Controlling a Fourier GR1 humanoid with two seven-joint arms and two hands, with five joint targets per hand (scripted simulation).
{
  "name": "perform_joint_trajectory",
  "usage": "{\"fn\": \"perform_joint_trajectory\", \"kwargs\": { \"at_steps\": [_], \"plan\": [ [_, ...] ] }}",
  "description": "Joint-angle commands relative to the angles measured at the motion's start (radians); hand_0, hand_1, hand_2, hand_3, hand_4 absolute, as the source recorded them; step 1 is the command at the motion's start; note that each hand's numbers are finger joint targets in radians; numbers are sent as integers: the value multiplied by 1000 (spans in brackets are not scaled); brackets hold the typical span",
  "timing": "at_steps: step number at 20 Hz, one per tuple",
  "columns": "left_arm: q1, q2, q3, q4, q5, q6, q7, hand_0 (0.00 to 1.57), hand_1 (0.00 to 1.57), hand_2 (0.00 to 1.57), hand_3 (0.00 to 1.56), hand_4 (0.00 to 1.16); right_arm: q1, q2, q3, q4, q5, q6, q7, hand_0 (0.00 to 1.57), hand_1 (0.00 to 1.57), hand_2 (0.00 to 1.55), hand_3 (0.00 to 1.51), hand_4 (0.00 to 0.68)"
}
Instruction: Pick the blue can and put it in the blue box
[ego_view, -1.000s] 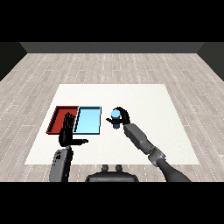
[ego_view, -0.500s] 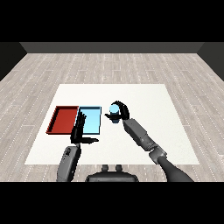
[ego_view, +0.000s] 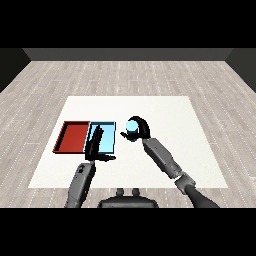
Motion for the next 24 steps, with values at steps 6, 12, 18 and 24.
{"fn": "perform_joint_trajectory", "kwargs": {
  "at_steps": [6,12,18,24],
  "plan": [
    [-80,-5,-96,39,-13,80,56,0,0,0,0,0,173,-54,-17,-305,117,-4,153,1435,1435,1433,1406,661],
    [-119,-5,-163,174,38,139,-35,0,0,0,0,0,164,-18,-79,-294,180,63,153,1423,1423,1447,1414,661],
    [-203,-5,-250,300,108,233,-37,0,0,0,0,0,210,7,-83,-382,239,67,209,1407,1407,1445,1408,665],
    [-213,-5,-275,298,121,240,7,0,0,0,0,0,263,71,-92,-363,313,109,138,1399,1399,1443,1405,679]
  ]
}}
